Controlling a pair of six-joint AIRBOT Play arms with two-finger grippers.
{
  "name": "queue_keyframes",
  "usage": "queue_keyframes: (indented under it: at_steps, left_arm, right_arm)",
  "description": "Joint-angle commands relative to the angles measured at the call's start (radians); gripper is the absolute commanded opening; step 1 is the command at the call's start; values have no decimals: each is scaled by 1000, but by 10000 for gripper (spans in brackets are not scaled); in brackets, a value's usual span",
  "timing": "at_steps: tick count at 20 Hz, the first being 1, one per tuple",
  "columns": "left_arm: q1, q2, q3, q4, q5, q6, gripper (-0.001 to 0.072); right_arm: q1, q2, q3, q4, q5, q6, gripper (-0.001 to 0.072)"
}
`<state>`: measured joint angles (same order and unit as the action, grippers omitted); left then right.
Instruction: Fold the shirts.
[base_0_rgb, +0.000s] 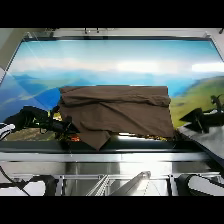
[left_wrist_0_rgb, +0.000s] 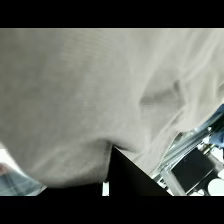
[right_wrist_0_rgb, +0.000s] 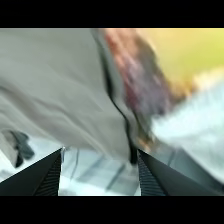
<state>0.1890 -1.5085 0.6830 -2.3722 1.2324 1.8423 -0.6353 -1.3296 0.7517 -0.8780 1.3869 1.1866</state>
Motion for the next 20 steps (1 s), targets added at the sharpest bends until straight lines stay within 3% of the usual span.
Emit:
queue_keyframes:
  at_steps: [1, 4, 7, 8, 9, 15, 17, 18, 20]
  left_arm:
    - [35, 2, 1, -10, 79, 21, 22]
    - [53, 2, 1, -10, 115, 29, 22]
    - [53, 2, 1, -10, 117, 36, 23]
    - [53, 2, 1, -10, 121, 36, 23]
    - [53, 2, 1, -10, 126, 36, 23]
    - [53, 1, 2, -10, 195, 60, 23]
    - [53, 2, 2, -11, 255, 73, 23]
    - [53, 2, 2, -13, 312, 103, 23]
    - [53, 3, 2, -32, 418, 134, 22]
  right_arm:
    - [2, 16, -140, -50, -63, 53, 526]
    - [2, 16, -191, -28, -178, -27, 525]
    - [6, 7, -192, 122, -224, -148, 521]
    - [20, -2, -192, 165, -224, -171, 472]
    - [43, -11, -192, 176, -225, -170, 438]
    - [232, -56, -192, 203, -160, -166, 430]
    - [246, -47, -192, 268, -74, -205, 113]
    - [244, -29, -191, 302, -33, -222, 40]
    - [214, 27, -187, 328, 10, -221, 16]
